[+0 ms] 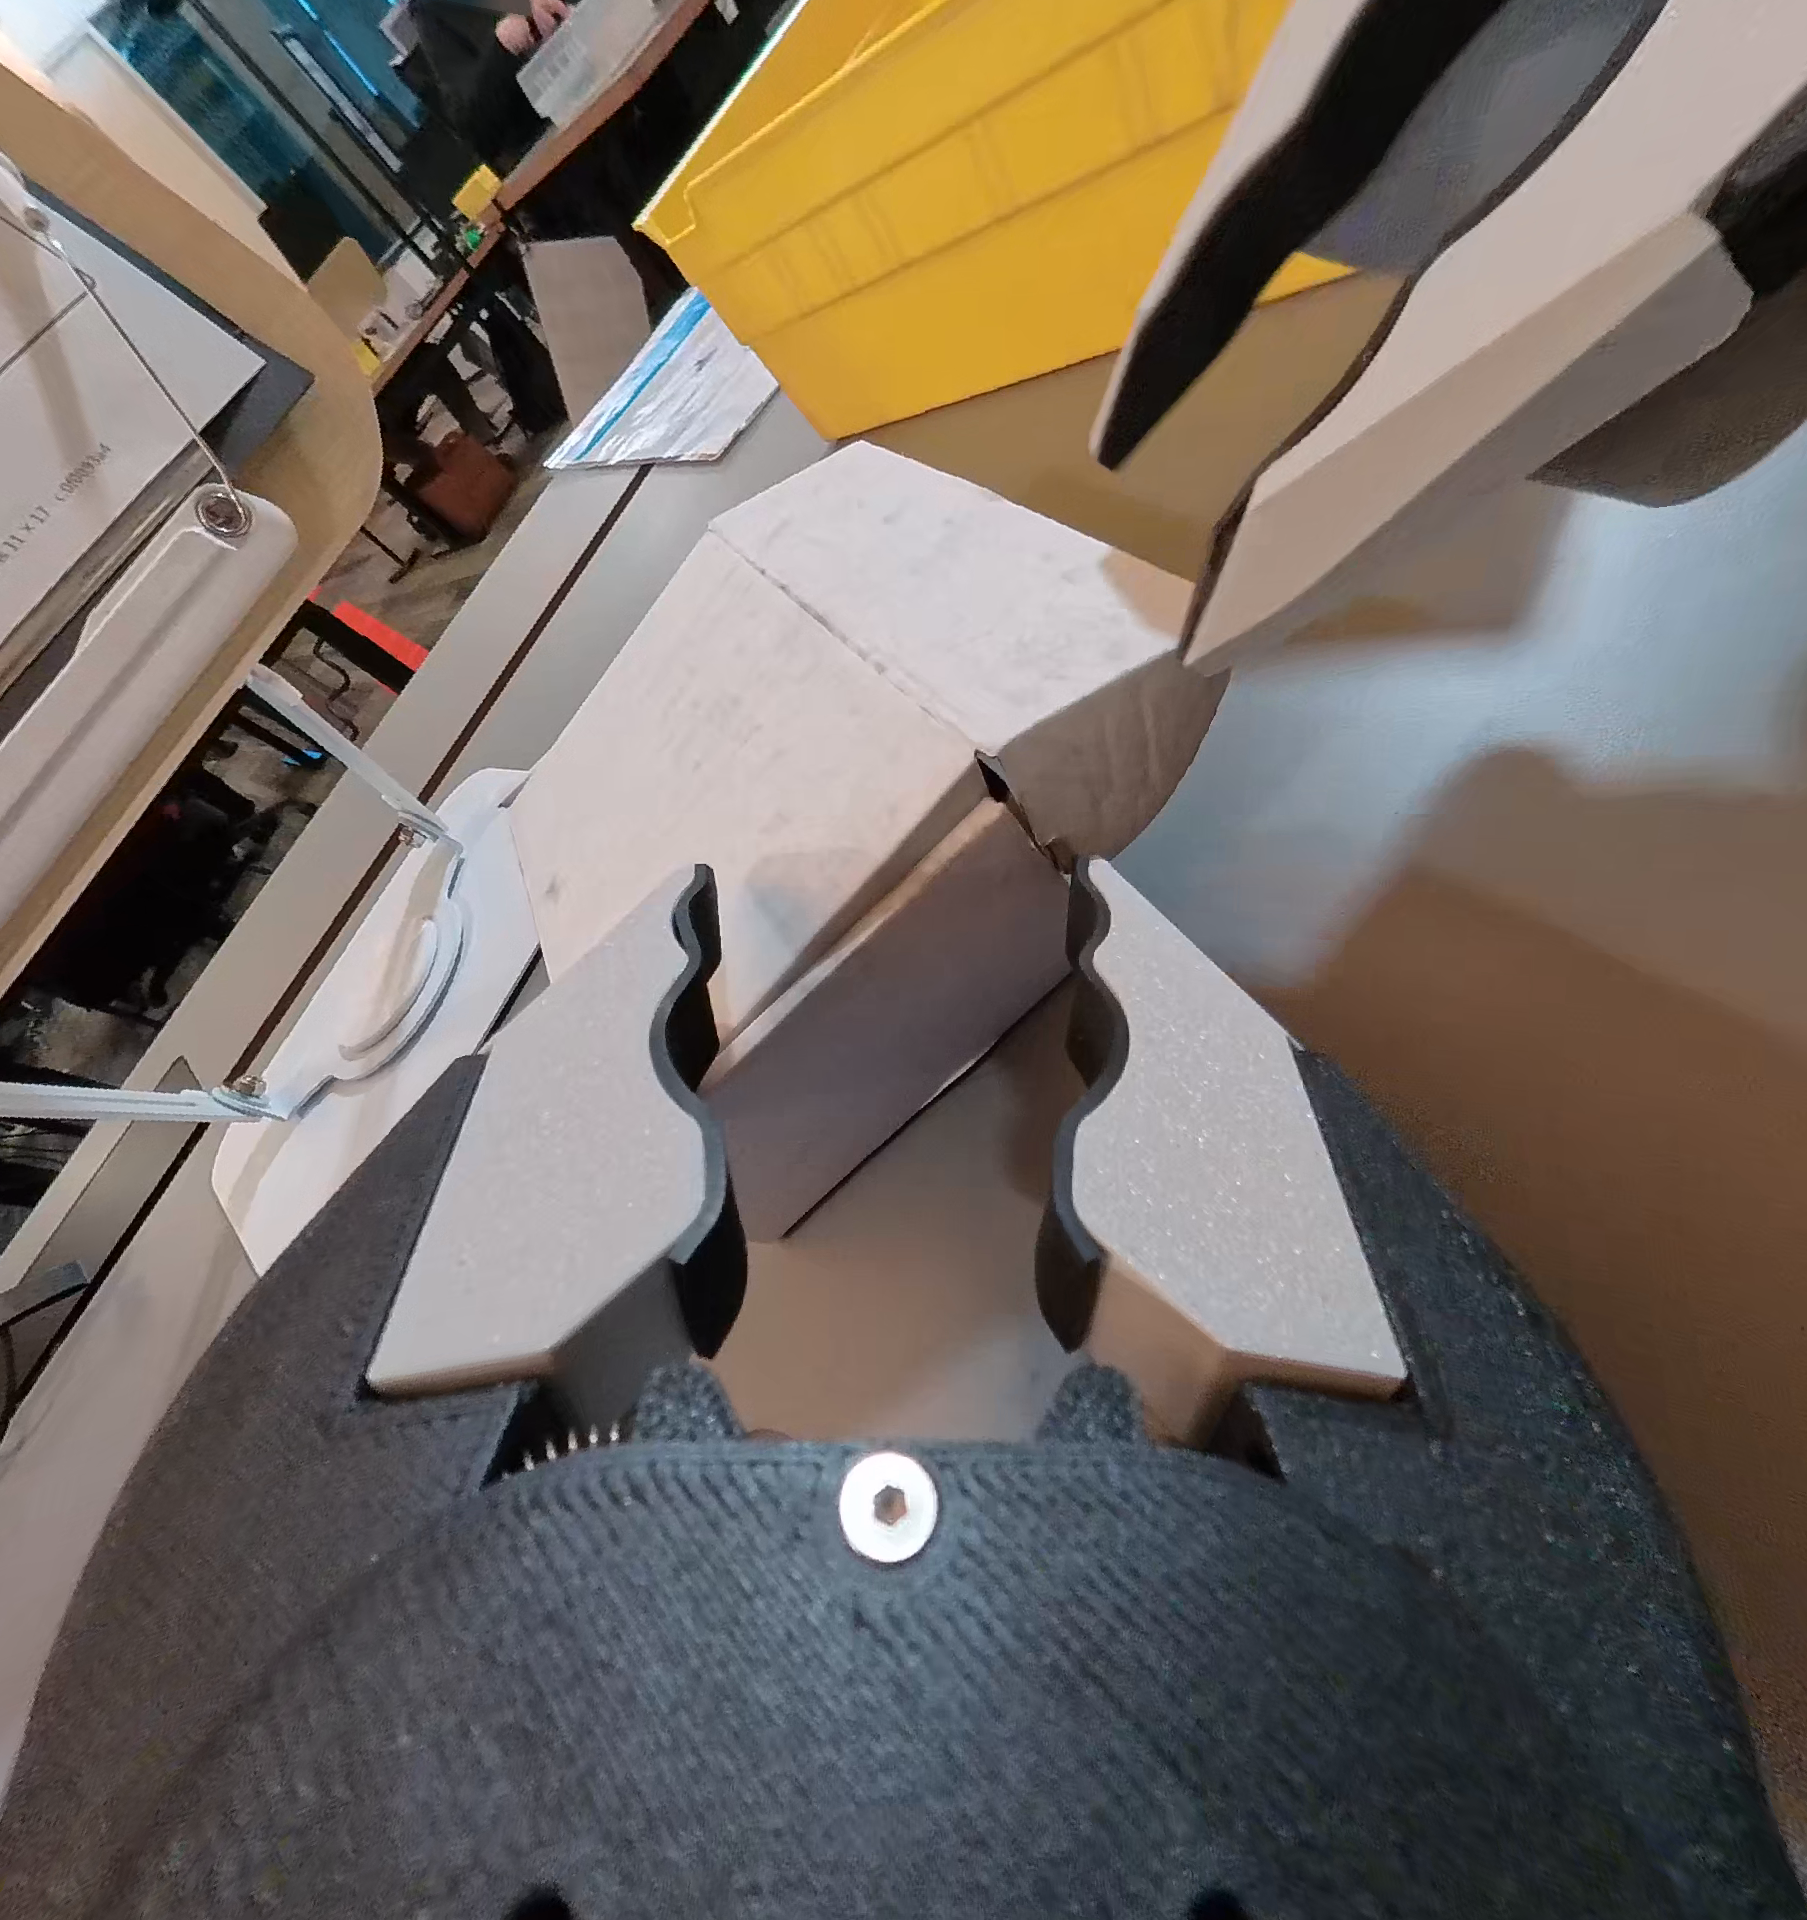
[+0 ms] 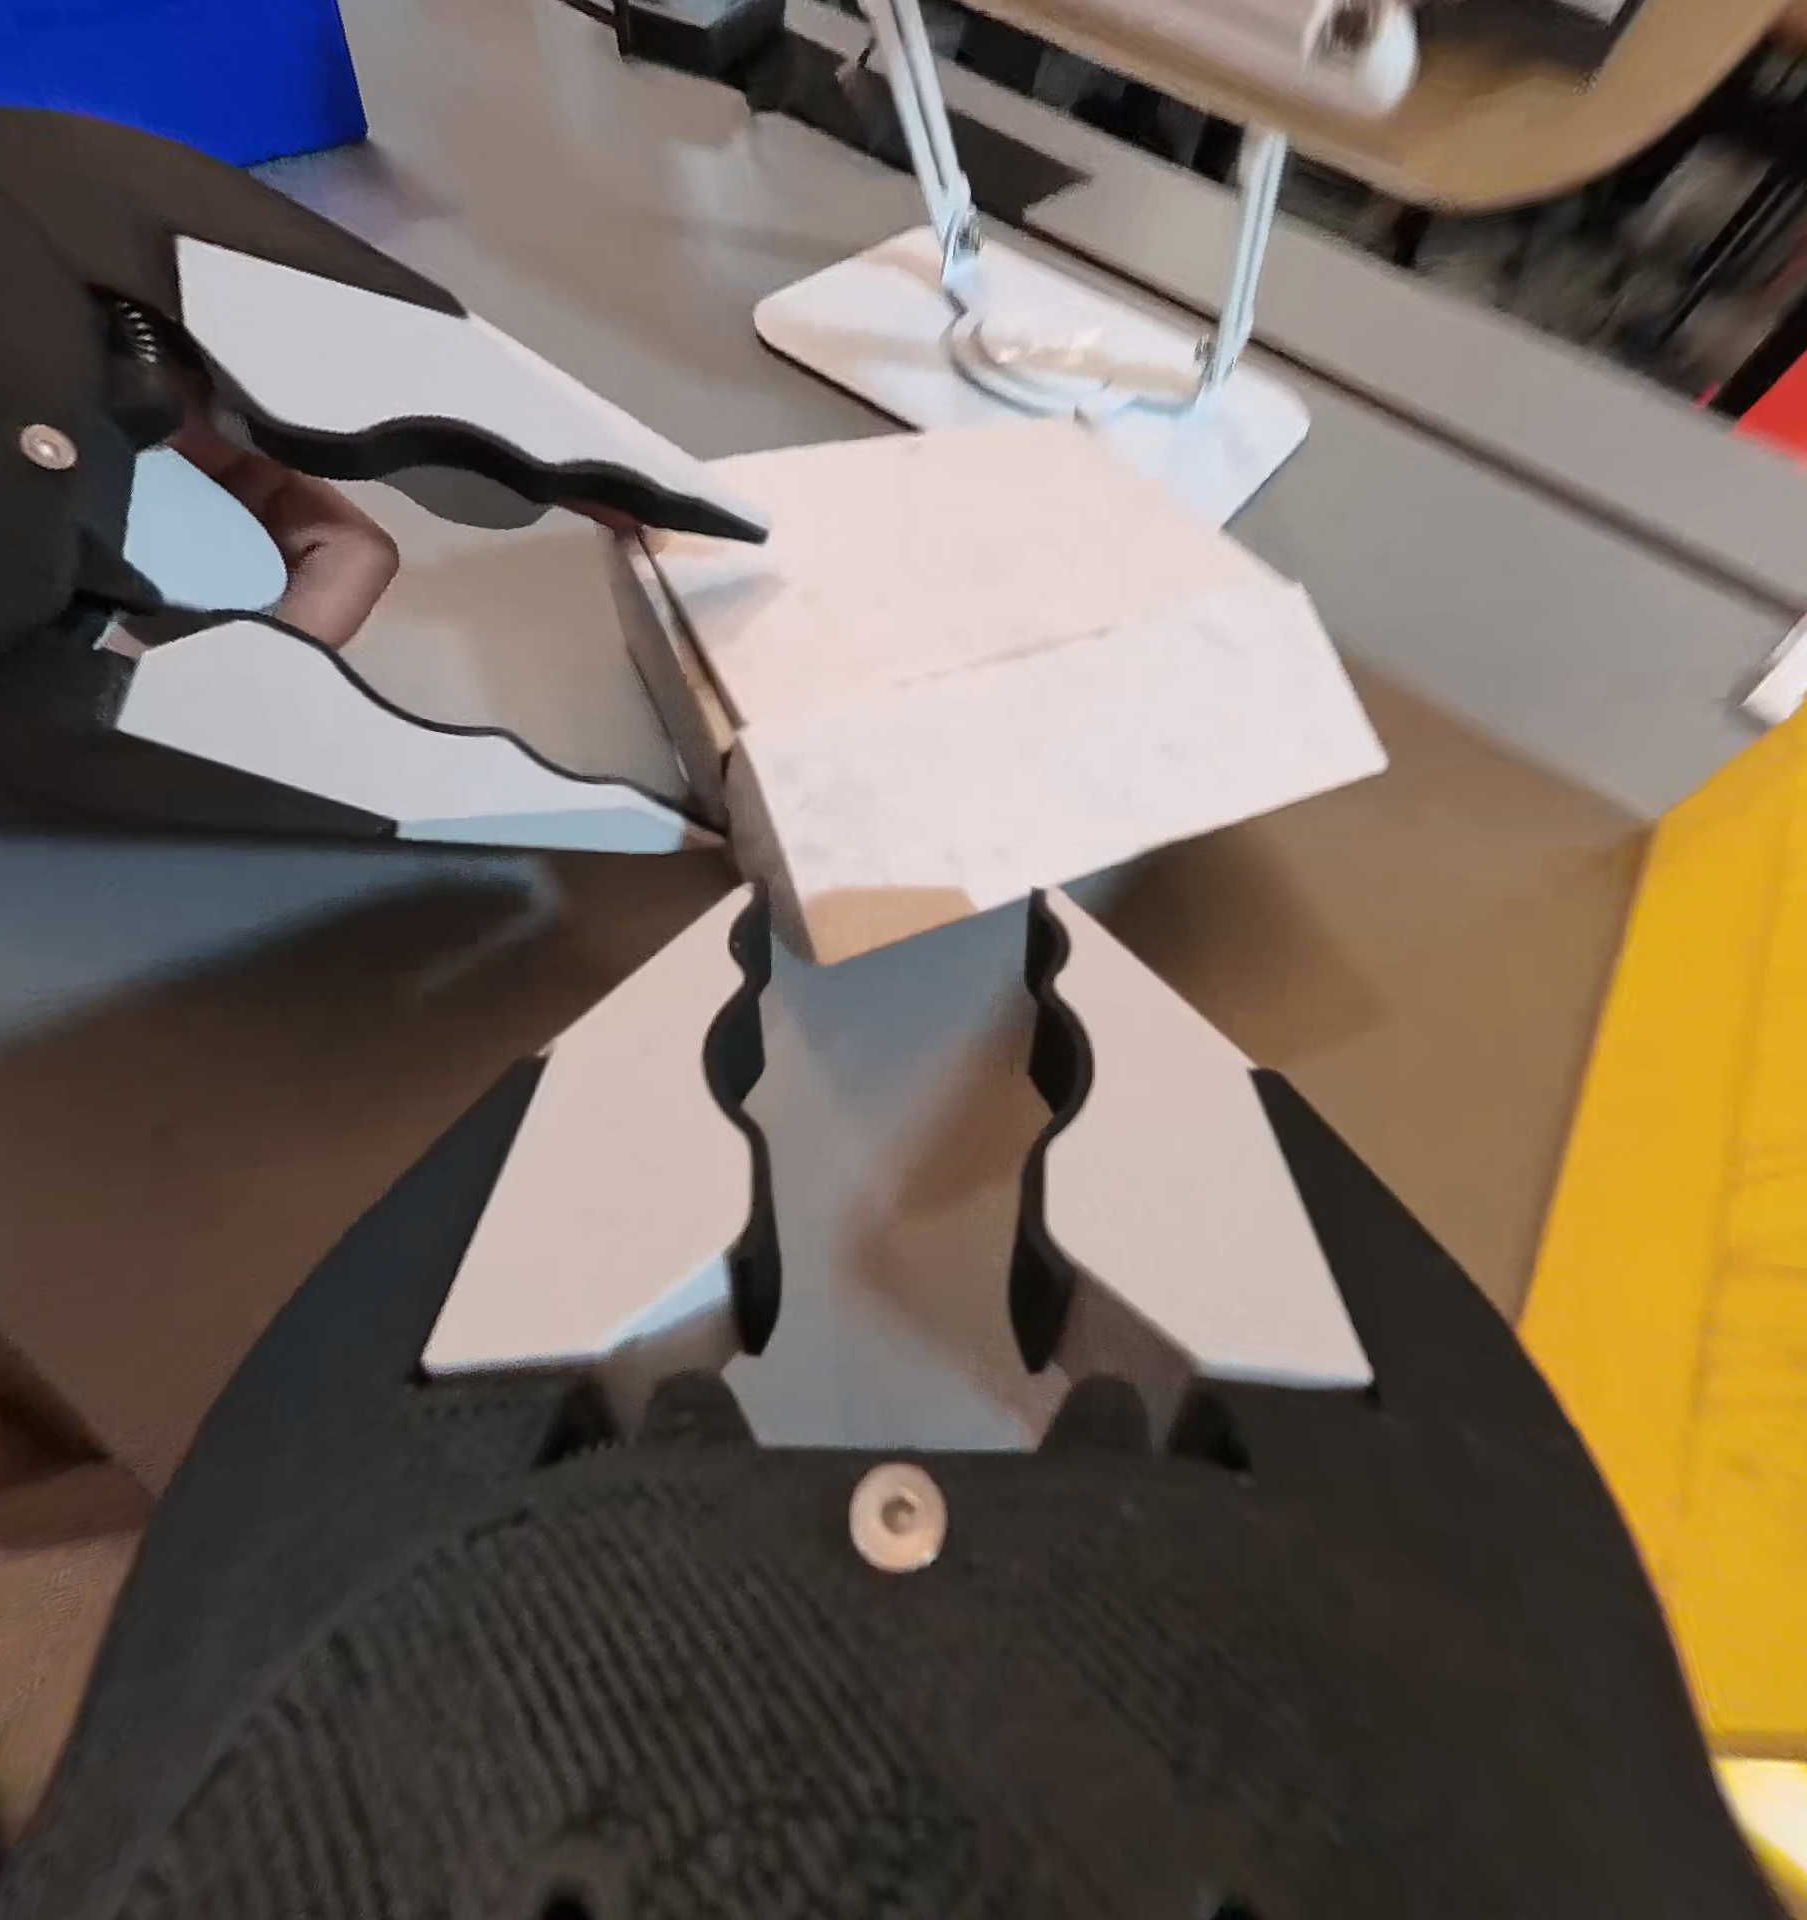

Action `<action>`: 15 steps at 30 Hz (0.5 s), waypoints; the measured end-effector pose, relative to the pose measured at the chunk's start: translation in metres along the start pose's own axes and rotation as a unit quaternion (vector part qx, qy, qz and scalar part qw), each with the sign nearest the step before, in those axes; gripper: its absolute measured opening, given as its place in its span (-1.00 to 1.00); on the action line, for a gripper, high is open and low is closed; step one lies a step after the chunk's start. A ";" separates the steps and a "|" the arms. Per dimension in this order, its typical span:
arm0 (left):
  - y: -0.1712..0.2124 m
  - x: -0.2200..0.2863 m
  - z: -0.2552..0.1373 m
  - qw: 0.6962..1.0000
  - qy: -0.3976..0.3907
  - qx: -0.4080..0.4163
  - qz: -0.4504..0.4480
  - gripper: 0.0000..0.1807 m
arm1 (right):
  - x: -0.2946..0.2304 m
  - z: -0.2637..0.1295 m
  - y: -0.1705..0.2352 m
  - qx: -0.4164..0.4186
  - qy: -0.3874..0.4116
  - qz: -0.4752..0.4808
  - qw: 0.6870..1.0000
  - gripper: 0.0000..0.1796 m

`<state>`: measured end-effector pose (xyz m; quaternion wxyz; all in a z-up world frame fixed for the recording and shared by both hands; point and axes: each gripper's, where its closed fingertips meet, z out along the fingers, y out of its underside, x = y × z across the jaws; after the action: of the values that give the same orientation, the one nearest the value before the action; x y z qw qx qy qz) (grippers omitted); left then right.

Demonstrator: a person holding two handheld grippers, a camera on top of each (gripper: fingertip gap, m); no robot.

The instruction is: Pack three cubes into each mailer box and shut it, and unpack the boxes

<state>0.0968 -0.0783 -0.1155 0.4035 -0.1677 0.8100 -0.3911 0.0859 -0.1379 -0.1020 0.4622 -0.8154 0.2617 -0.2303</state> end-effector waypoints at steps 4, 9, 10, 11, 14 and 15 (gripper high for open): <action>0.001 0.000 0.000 1.000 0.001 -0.001 0.001 -0.26 | 0.004 0.010 -0.011 0.007 0.028 -0.124 0.992 -0.31; 0.002 0.000 0.000 1.000 0.002 -0.004 0.004 -0.26 | -0.003 0.025 0.001 -0.022 -0.024 -0.173 0.984 -0.08; 0.002 0.000 0.000 1.000 0.003 -0.004 0.005 -0.26 | -0.001 0.028 0.001 -0.024 -0.026 -0.180 0.983 -0.07; 0.002 0.000 0.000 1.000 0.003 -0.004 0.005 -0.26 | 0.001 0.030 0.000 -0.023 -0.028 -0.185 0.982 -0.09; 0.003 0.000 0.000 1.000 0.004 -0.005 0.006 -0.26 | 0.004 0.035 -0.001 -0.023 -0.038 -0.185 0.982 -0.16; 0.003 0.000 0.000 1.000 0.005 -0.004 0.006 -0.26 | 0.004 0.036 -0.001 -0.023 -0.040 -0.182 0.982 -0.17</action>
<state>0.0969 -0.0766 -0.1176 0.4011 -0.1629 0.8144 -0.3865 0.1115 -0.1179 -0.1176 0.4038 -0.8684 0.0955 -0.2716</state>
